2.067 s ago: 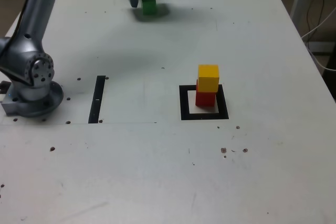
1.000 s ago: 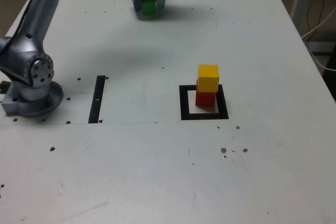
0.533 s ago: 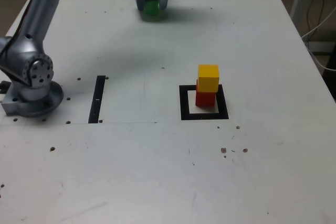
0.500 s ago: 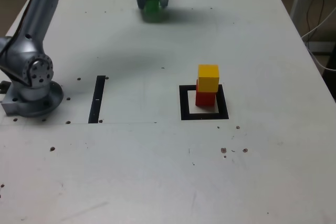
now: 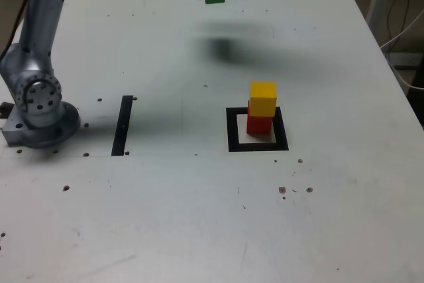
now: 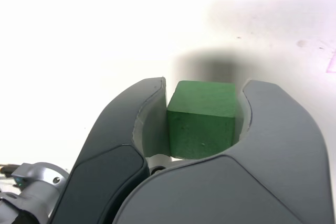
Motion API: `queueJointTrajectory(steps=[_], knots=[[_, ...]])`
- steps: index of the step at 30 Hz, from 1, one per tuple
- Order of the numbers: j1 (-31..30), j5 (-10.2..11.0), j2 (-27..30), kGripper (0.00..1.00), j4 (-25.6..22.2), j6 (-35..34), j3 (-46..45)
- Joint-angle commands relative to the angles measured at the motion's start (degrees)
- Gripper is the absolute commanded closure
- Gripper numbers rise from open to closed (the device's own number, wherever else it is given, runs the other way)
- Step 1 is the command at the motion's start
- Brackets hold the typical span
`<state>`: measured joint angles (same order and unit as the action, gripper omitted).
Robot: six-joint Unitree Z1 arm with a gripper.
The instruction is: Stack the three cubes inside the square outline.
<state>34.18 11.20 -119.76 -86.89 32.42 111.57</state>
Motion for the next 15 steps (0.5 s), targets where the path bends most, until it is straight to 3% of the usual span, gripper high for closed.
queueJointTrajectory(steps=[1, 15], knots=[[-4.4, -0.46, 2.63, 0.79, -1.72, -1.89, 0.05], [-22.02, -3.68, 7.02, 0.79, -5.87, -14.34, 0.65]])
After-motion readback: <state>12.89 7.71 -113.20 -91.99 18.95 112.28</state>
